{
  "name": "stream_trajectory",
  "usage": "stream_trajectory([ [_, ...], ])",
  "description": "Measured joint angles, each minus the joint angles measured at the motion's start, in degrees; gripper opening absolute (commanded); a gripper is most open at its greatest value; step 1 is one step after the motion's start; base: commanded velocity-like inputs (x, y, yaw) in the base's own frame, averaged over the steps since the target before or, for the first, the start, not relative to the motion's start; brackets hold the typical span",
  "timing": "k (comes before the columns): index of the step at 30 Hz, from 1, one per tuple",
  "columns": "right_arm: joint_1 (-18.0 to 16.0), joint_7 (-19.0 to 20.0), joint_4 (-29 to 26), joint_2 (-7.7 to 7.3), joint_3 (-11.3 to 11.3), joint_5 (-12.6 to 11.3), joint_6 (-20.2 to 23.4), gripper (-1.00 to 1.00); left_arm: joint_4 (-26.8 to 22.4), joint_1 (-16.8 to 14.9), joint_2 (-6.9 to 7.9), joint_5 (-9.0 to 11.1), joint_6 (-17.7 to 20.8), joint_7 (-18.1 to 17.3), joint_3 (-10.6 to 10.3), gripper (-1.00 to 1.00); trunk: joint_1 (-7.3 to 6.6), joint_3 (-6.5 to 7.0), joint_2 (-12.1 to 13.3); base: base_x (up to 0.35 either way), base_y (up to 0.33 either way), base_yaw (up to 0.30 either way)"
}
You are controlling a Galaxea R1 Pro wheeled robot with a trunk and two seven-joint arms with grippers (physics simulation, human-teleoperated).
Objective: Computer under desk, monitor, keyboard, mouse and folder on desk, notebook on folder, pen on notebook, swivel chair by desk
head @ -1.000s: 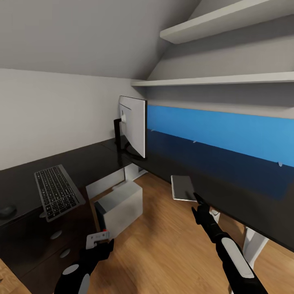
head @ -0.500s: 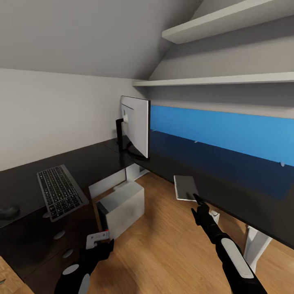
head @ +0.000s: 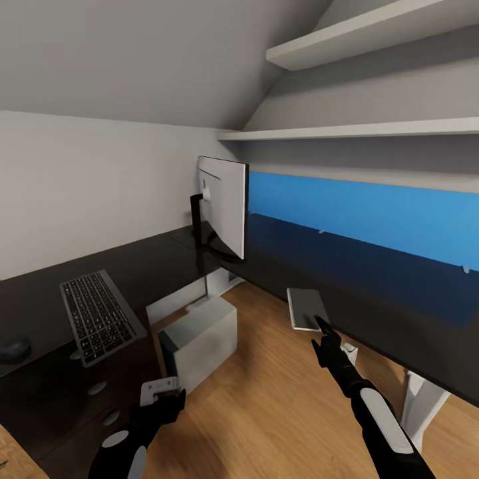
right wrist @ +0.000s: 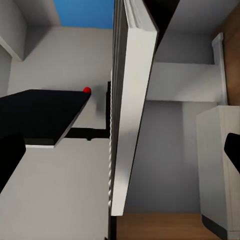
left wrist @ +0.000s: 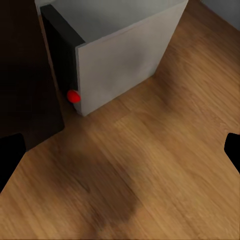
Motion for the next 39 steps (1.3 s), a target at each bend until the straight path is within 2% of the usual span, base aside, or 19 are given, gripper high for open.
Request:
stream_trajectory([
  [14,0.00,0.02,0.00,0.00,0.03,0.00,0.05,1.00,0.00,0.00,0.00,-0.02,0.01,0.00,0.01,1.00,0.00,0.00,0.00,0.015,0.006,0.000],
  [39,0.00,-0.05,0.00,0.00,0.07,0.00,0.06,1.00,0.00,0.00,0.02,-0.04,0.20,0.00,0.01,1.00,-0.01,0.00,0.00,0.111,0.000,0.000],
])
